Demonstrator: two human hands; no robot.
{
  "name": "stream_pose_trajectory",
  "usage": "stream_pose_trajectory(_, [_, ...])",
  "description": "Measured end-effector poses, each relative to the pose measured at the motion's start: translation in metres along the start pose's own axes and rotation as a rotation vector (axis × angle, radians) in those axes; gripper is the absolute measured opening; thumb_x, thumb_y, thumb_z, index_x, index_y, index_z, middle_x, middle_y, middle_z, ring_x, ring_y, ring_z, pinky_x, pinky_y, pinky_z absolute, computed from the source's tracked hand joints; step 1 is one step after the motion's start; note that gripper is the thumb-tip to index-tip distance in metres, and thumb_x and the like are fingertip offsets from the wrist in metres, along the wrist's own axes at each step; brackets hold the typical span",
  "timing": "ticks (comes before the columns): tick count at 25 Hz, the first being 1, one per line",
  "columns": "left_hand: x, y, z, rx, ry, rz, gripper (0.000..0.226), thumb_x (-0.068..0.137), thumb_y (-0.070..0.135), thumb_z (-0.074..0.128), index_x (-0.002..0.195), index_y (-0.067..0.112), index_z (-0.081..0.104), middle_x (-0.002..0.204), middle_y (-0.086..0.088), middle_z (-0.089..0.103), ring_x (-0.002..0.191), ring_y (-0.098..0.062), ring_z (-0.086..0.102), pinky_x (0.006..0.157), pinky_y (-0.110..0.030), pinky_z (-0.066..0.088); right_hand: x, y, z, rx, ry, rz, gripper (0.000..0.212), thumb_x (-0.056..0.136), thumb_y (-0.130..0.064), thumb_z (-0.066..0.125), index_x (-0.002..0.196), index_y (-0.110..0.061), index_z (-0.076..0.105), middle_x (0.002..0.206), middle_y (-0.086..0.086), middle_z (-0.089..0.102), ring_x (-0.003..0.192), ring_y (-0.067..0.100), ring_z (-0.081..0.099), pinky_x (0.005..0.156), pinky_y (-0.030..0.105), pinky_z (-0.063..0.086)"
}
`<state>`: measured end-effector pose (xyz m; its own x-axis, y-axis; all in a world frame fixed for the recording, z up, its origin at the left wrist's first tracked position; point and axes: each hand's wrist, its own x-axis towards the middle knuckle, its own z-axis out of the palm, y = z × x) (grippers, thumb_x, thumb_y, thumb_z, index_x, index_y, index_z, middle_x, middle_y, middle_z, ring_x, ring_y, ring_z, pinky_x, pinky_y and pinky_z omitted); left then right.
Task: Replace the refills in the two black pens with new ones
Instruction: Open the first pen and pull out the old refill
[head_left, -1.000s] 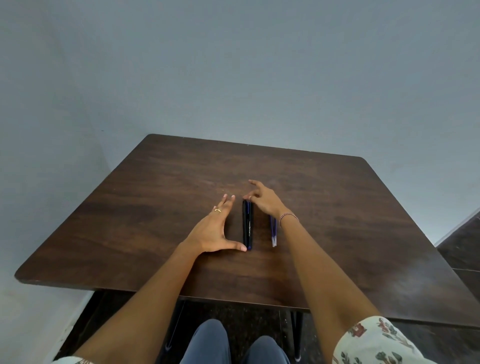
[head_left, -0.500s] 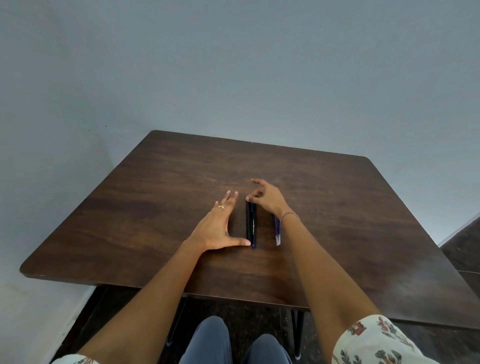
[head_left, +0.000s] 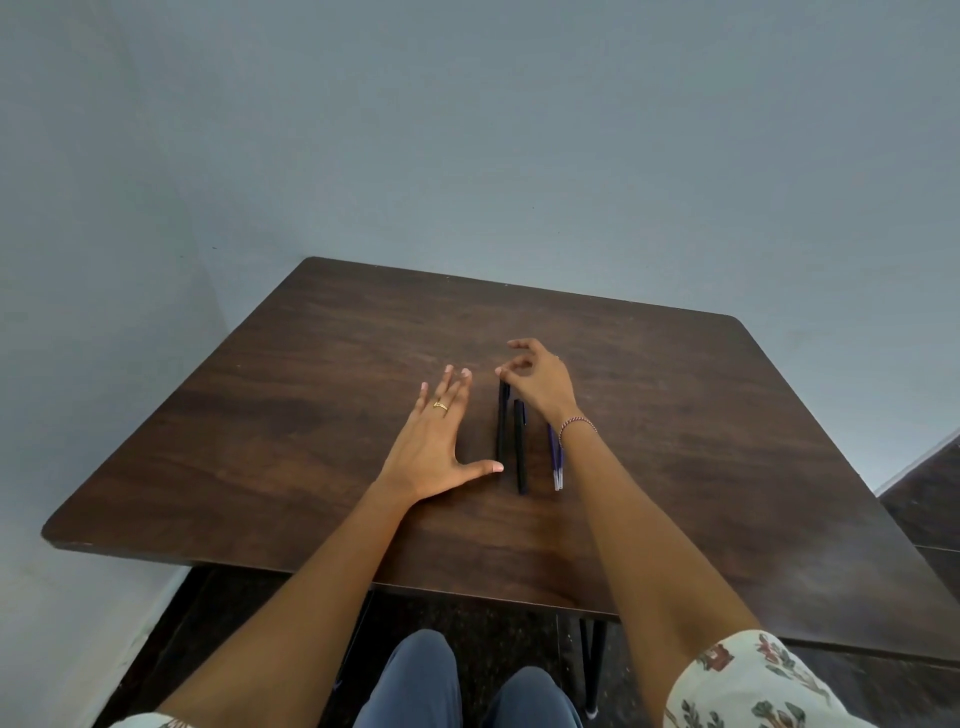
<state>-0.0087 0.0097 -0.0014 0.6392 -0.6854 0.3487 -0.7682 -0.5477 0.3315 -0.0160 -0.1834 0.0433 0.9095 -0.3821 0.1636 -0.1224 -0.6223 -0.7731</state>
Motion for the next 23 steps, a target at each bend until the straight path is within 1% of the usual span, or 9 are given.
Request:
stream_pose_trajectory(2, [0.000, 0.001, -0.001, 0.041, 0.014, 0.000, 0.116, 0.070, 0.084, 0.044, 0.149, 0.018, -0.010, 0.154, 0.004, -0.012, 0.141, -0.006, -0.021, 0.115, -0.036, -0.008, -0.002, -0.005, -0.002, 0.017, 0.007, -0.012, 0.045, 0.083, -0.024, 0.072, 0.123, -0.016, 0.054, 0.096, -0.005, 0.068, 0.100, 0.013, 0.062, 0.092, 0.027, 0.044])
stream_pose_trajectory(4, [0.000, 0.002, -0.001, 0.068, 0.015, -0.007, 0.116, 0.071, 0.085, 0.041, 0.149, 0.015, -0.008, 0.155, 0.002, -0.010, 0.142, -0.007, -0.020, 0.116, -0.038, -0.008, -0.004, -0.006, -0.002, 0.019, 0.020, -0.031, 0.046, 0.082, -0.025, 0.074, 0.123, -0.017, 0.054, 0.098, -0.006, 0.068, 0.098, 0.011, 0.061, 0.088, 0.026, 0.045])
stream_pose_trajectory(10, [0.000, 0.003, -0.003, 0.083, 0.009, 0.008, 0.112, 0.073, 0.085, 0.037, 0.148, 0.016, -0.013, 0.155, 0.000, -0.009, 0.143, -0.010, -0.018, 0.117, -0.043, -0.006, -0.013, -0.007, -0.007, 0.129, 0.010, -0.029, 0.060, 0.079, -0.014, 0.076, 0.130, -0.015, 0.046, 0.109, 0.000, 0.064, 0.094, 0.024, 0.065, 0.090, 0.044, 0.053])
stream_pose_trajectory(14, [-0.003, 0.004, -0.006, -0.011, 0.052, 0.026, 0.105, 0.079, 0.080, 0.032, 0.149, 0.015, -0.012, 0.157, -0.002, -0.009, 0.144, -0.011, -0.016, 0.117, -0.042, -0.010, -0.025, -0.008, -0.017, 0.226, 0.079, -0.028, 0.062, 0.078, -0.010, 0.076, 0.131, -0.017, 0.045, 0.111, 0.004, 0.064, 0.071, 0.017, 0.064, 0.068, 0.024, 0.058])
stream_pose_trajectory(16, [-0.006, 0.007, -0.004, -0.089, 0.135, -0.007, 0.090, 0.086, 0.071, 0.033, 0.151, 0.014, 0.004, 0.157, -0.002, 0.002, 0.146, -0.012, -0.004, 0.118, -0.038, -0.003, -0.030, -0.008, -0.023, 0.301, 0.112, -0.010, 0.062, 0.078, -0.009, 0.077, 0.132, -0.018, 0.046, 0.115, 0.005, 0.065, 0.074, 0.024, 0.066, 0.072, 0.028, 0.058])
stream_pose_trajectory(17, [-0.006, 0.012, -0.003, -0.152, 0.191, -0.044, 0.080, 0.089, 0.065, 0.034, 0.149, 0.014, 0.021, 0.155, -0.002, 0.018, 0.145, -0.015, 0.011, 0.118, -0.038, 0.010, -0.033, -0.010, -0.025, 0.336, 0.121, -0.006, 0.063, 0.078, -0.009, 0.077, 0.132, -0.019, 0.046, 0.115, 0.004, 0.065, 0.080, 0.029, 0.068, 0.078, 0.034, 0.058])
stream_pose_trajectory(19, [0.000, 0.027, -0.004, -0.362, 0.287, -0.140, 0.057, 0.090, 0.059, 0.041, 0.124, 0.018, 0.057, 0.126, 0.000, 0.058, 0.122, -0.015, 0.050, 0.102, -0.034, 0.042, -0.039, -0.015, -0.026, 0.384, 0.129, -0.032, 0.066, 0.078, -0.009, 0.076, 0.134, -0.022, 0.043, 0.113, 0.001, 0.065, 0.083, 0.032, 0.069, 0.083, 0.036, 0.057])
stream_pose_trajectory(20, [0.004, 0.036, -0.005, -0.464, 0.309, -0.176, 0.049, 0.088, 0.059, 0.046, 0.108, 0.019, 0.066, 0.105, 0.004, 0.065, 0.103, -0.010, 0.059, 0.087, -0.030, 0.050, -0.042, -0.017, -0.025, 0.406, 0.140, -0.055, 0.069, 0.078, -0.009, 0.076, 0.135, -0.024, 0.040, 0.112, 0.001, 0.065, 0.081, 0.030, 0.068, 0.082, 0.034, 0.057])
stream_pose_trajectory(23, [0.014, 0.057, -0.006, -0.538, 0.307, -0.213, 0.028, 0.080, 0.048, 0.065, 0.086, 0.022, 0.071, 0.075, 0.016, 0.062, 0.075, 0.000, 0.060, 0.067, -0.019, 0.048, -0.048, -0.023, -0.024, 0.471, 0.210, -0.108, 0.074, 0.078, -0.007, 0.076, 0.138, -0.025, 0.037, 0.110, 0.002, 0.066, 0.075, 0.023, 0.067, 0.079, 0.028, 0.056])
